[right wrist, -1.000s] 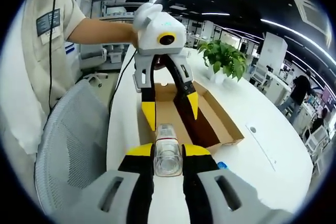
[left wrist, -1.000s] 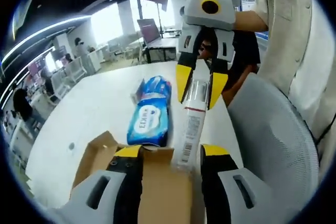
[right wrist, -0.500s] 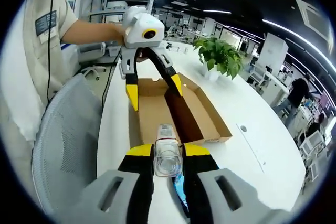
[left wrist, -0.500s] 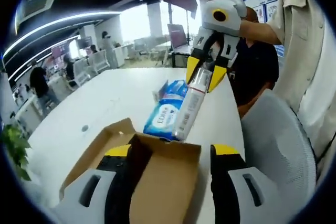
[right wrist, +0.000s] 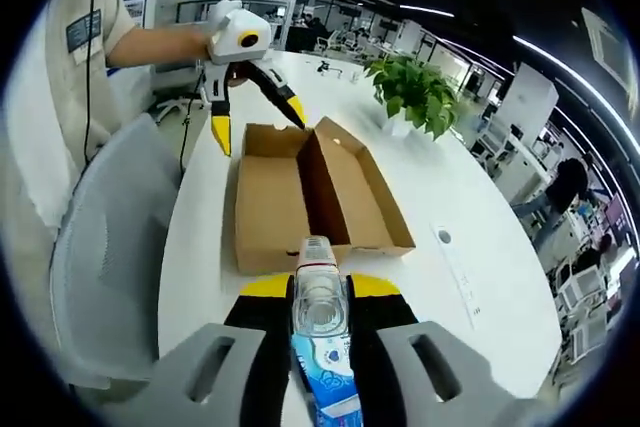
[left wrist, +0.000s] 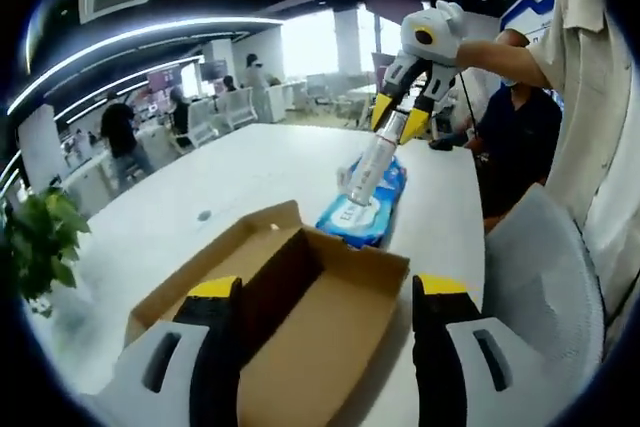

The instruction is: Operate the shoe box by opening the lid, removing the specified soft item, and placing it in the target area until the item is outside and the box remains undamaged.

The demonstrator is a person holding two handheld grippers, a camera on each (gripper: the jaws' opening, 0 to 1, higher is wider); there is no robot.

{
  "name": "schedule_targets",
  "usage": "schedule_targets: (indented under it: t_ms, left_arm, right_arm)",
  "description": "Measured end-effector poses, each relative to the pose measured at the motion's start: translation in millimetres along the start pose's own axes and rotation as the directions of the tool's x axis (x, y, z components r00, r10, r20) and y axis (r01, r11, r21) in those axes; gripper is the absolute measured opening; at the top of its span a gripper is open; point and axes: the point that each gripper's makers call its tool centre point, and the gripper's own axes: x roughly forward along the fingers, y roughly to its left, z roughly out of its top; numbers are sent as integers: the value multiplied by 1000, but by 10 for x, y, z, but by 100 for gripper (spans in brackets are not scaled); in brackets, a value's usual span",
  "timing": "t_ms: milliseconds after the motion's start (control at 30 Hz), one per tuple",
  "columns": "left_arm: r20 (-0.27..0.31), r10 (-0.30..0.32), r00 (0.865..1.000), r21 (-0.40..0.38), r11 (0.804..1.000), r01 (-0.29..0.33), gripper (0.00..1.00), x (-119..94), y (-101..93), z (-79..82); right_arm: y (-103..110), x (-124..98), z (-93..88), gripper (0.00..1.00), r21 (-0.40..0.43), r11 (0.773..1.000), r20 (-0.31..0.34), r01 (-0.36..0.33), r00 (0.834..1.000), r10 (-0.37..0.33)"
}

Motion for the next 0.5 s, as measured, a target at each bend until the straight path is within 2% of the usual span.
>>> schedule_targets:
  t_ms: [300,500]
  left_arm:
    - [-15,94,995,-56,994,-95,73,-200,101,-175]
    - [-43,155,987,-81,984,-158,69,-306,169,-323]
  right_arm:
    - [-230,44,-140,17,-31,999,-58,-14,998,13]
    - [-333,70,-198,17,-49,999,-100,-22,995,17]
